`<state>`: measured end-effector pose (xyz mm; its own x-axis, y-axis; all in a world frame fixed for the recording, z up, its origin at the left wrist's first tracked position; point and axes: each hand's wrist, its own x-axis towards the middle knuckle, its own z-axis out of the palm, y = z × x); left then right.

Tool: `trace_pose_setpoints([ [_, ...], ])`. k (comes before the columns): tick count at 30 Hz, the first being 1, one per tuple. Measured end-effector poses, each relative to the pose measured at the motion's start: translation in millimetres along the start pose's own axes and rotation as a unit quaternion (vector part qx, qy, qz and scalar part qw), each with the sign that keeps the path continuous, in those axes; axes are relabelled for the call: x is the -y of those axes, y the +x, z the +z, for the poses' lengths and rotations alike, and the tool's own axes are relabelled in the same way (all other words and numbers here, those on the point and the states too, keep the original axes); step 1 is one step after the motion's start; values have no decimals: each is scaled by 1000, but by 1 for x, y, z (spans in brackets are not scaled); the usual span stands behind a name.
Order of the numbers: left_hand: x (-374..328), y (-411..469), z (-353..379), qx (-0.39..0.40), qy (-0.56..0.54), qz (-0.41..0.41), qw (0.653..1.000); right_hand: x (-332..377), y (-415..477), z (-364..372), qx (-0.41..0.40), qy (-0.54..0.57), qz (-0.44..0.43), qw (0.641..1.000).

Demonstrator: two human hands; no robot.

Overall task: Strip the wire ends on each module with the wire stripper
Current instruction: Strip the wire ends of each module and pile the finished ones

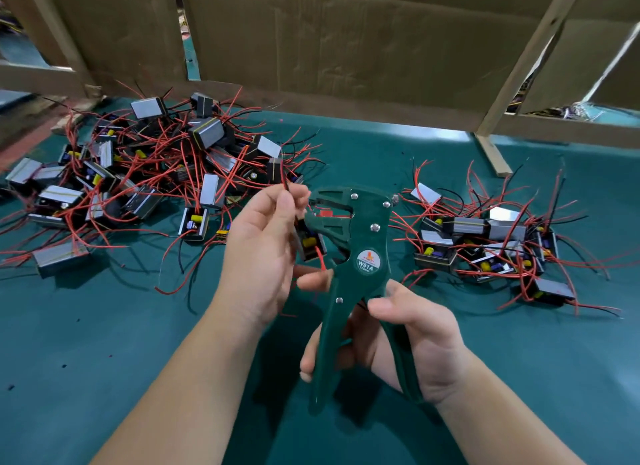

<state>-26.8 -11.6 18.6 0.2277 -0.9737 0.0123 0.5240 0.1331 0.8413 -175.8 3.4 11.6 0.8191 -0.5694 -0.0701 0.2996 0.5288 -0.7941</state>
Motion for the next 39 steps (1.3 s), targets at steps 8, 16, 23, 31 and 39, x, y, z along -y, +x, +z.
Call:
trace_pose_setpoints([
  [8,0,15,-26,-64,365,225,901,0,1,-10,-127,9,-131,983],
  [16,-14,26,-66,-301,624,107,713,27,-12,-33,-328,-26,-283,901],
  [23,-8,32,-73,-260,696,13,669,25,-13,-31,-316,-6,-237,919],
  [31,-10,38,-81,-295,635,115,705,26,-13,-27,-296,-11,-221,929],
  [39,-20,32,-66,-289,319,417,800,35,-21,-31,-279,32,-85,956],
])
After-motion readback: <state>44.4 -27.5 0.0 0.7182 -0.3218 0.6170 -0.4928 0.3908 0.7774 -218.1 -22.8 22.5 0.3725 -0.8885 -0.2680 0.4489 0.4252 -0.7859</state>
